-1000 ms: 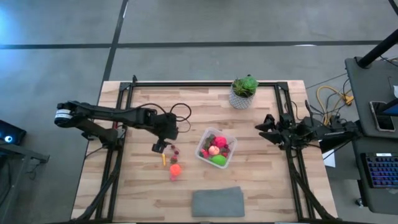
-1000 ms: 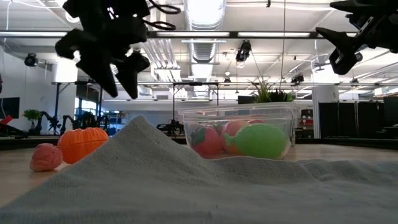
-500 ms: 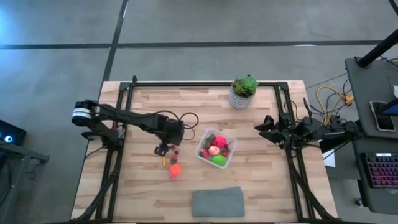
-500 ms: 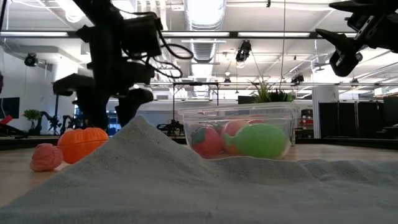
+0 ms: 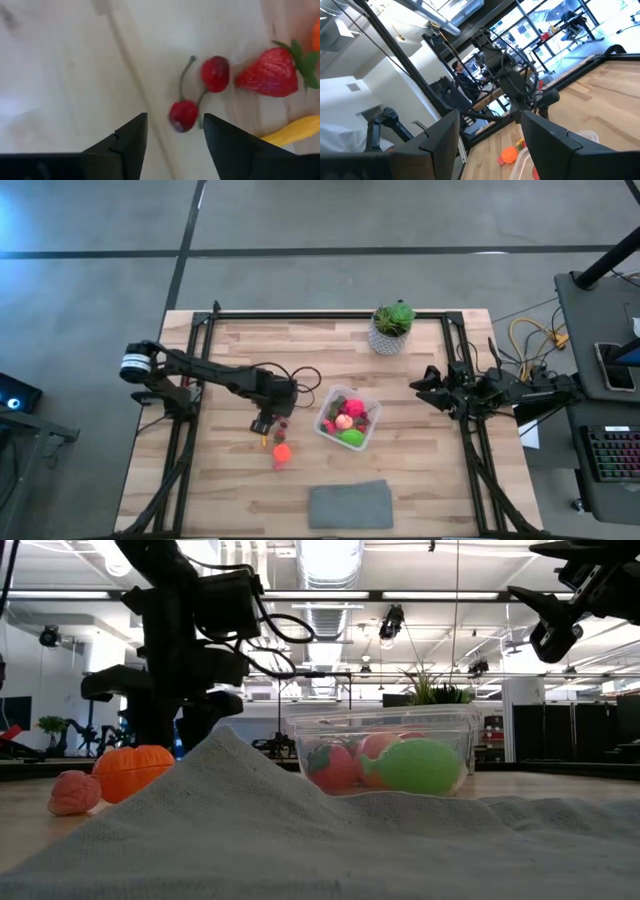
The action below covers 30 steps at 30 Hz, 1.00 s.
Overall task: Pick and placing Produce into tupperware
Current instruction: Put the red cherry into the transparent container
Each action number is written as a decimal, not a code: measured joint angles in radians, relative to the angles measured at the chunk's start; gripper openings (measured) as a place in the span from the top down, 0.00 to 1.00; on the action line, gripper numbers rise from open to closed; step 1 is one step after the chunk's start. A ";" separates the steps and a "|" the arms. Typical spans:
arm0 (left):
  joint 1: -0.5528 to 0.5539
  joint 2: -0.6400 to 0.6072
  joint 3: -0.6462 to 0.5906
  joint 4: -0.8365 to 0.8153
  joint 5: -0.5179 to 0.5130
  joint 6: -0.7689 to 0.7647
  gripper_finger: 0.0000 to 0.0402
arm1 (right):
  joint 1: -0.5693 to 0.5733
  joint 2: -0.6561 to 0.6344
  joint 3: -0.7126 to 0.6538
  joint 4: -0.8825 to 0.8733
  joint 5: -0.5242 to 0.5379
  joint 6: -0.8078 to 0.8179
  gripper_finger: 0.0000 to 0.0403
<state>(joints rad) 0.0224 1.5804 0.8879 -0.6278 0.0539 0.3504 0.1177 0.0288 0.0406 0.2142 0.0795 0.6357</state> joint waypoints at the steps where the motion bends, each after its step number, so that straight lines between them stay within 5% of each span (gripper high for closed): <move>1: -0.007 0.003 -0.003 0.002 0.001 -0.001 0.56 | 0.000 0.000 0.000 0.000 0.000 0.000 0.49; 30: -0.034 0.035 -0.029 0.078 -0.064 -0.040 0.61 | 0.000 0.000 0.000 0.000 0.000 0.000 0.49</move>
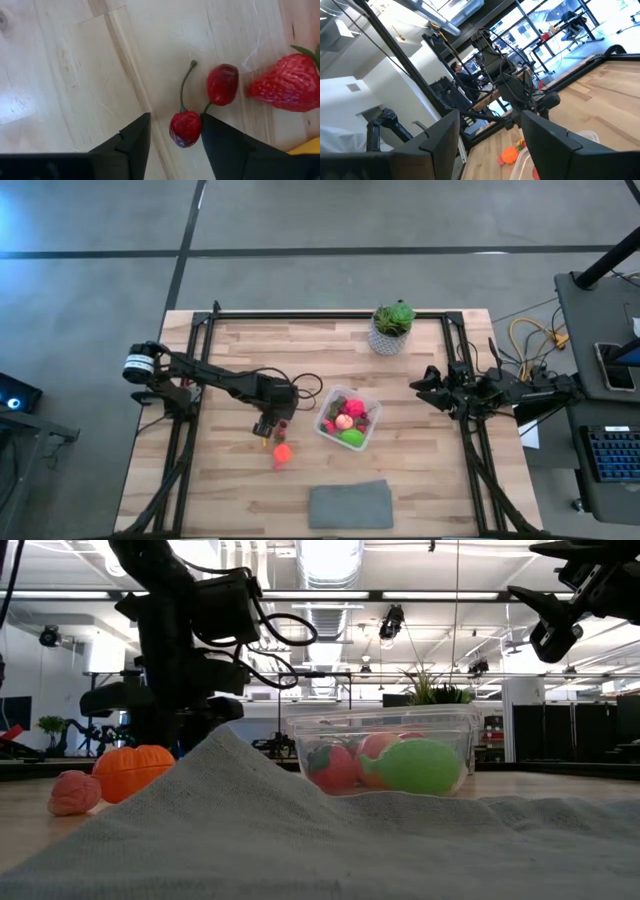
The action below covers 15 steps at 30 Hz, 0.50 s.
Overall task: Pick and placing Produce into tupperware
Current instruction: Put the red cherry into the transparent container
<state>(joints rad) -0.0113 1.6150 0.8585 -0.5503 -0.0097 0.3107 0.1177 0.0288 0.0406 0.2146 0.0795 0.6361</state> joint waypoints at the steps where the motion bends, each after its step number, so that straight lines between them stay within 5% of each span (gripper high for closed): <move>1: 0.000 0.000 0.000 -0.001 0.000 0.000 0.63 | 0.000 0.000 0.000 0.000 0.000 0.000 0.49; 15: 0.000 -0.002 0.011 -0.023 0.000 0.000 0.85 | 0.000 0.000 0.000 0.000 0.000 0.000 0.49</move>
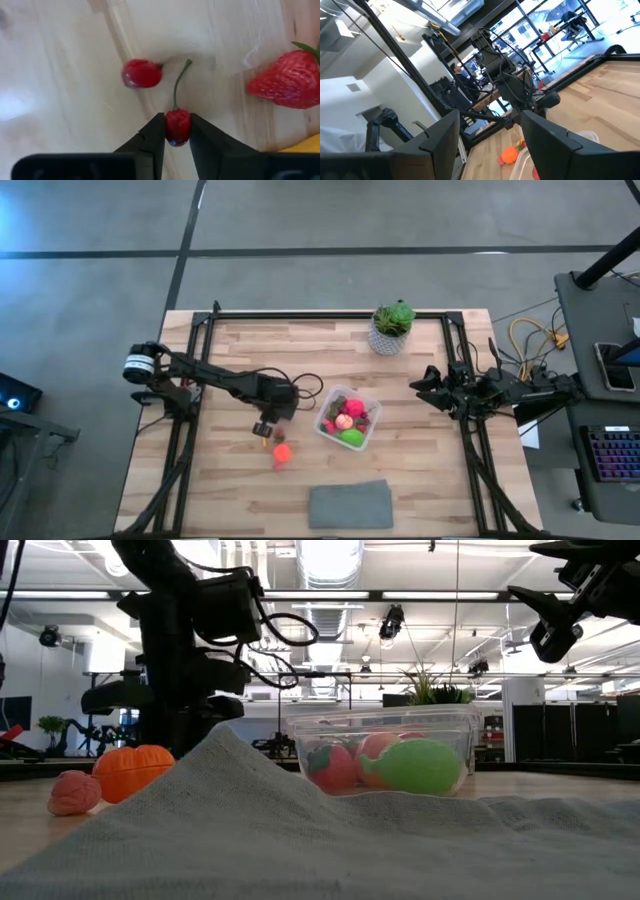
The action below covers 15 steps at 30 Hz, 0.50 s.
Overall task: Pick and placing Produce into tupperware
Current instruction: Put the red cherry into the transparent container
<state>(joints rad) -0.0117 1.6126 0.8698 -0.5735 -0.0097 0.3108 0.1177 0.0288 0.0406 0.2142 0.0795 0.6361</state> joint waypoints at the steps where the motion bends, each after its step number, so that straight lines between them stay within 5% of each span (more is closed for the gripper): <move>1: 0.000 -0.003 0.007 -0.006 -0.001 0.000 0.85 | 0.000 0.000 0.000 0.000 0.000 0.000 0.49; 10: 0.006 -0.075 0.179 -0.045 -0.141 0.113 0.87 | 0.000 0.000 0.000 0.000 0.000 0.000 0.49; 15: 0.008 -0.077 0.302 0.034 -0.101 0.184 0.87 | 0.000 0.000 0.000 0.000 0.000 0.000 0.49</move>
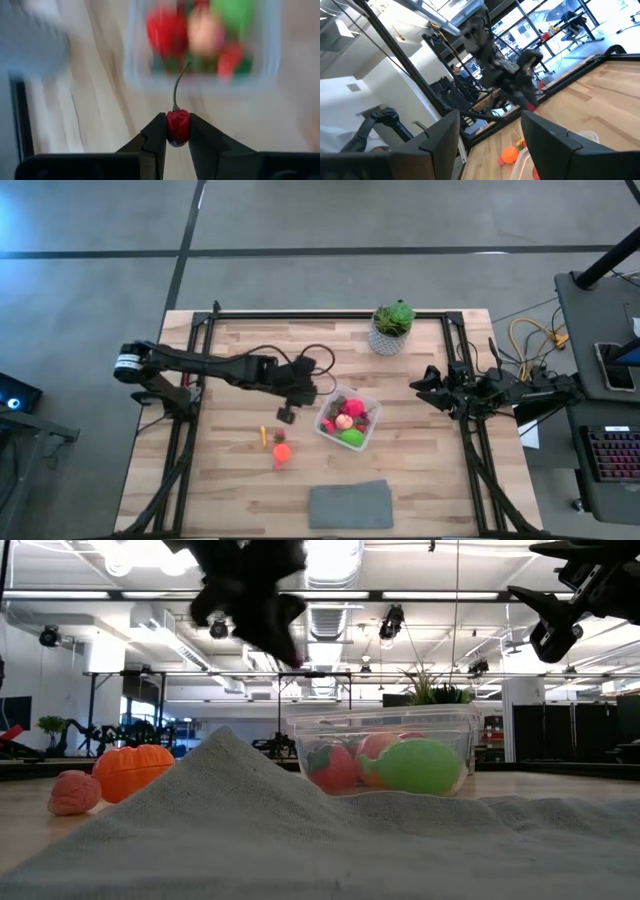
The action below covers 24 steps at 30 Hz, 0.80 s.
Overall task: Pick and placing Produce into tupperware
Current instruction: Put the red cherry into the transparent container
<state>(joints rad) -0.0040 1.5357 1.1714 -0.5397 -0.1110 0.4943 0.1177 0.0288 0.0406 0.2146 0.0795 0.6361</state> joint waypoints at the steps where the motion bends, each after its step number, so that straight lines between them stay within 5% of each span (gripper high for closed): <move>1: 0.000 0.008 0.013 0.046 0.030 0.011 0.87 | 0.000 0.000 0.000 0.000 0.000 0.000 0.49; 6: 0.005 0.080 0.054 0.205 0.141 -0.020 0.87 | 0.000 0.000 0.000 0.000 0.000 0.000 0.49; 13: 0.005 0.258 0.187 0.174 0.203 -0.098 0.85 | 0.000 0.000 0.000 0.000 0.000 0.000 0.49; 24: 0.004 0.362 0.382 -0.124 0.049 -0.253 0.49 | 0.000 0.000 0.000 0.000 0.000 0.000 0.49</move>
<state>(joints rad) 0.0002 1.8980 1.5535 -0.6634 -0.0621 0.2417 0.1173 0.0288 0.0410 0.2146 0.0795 0.6361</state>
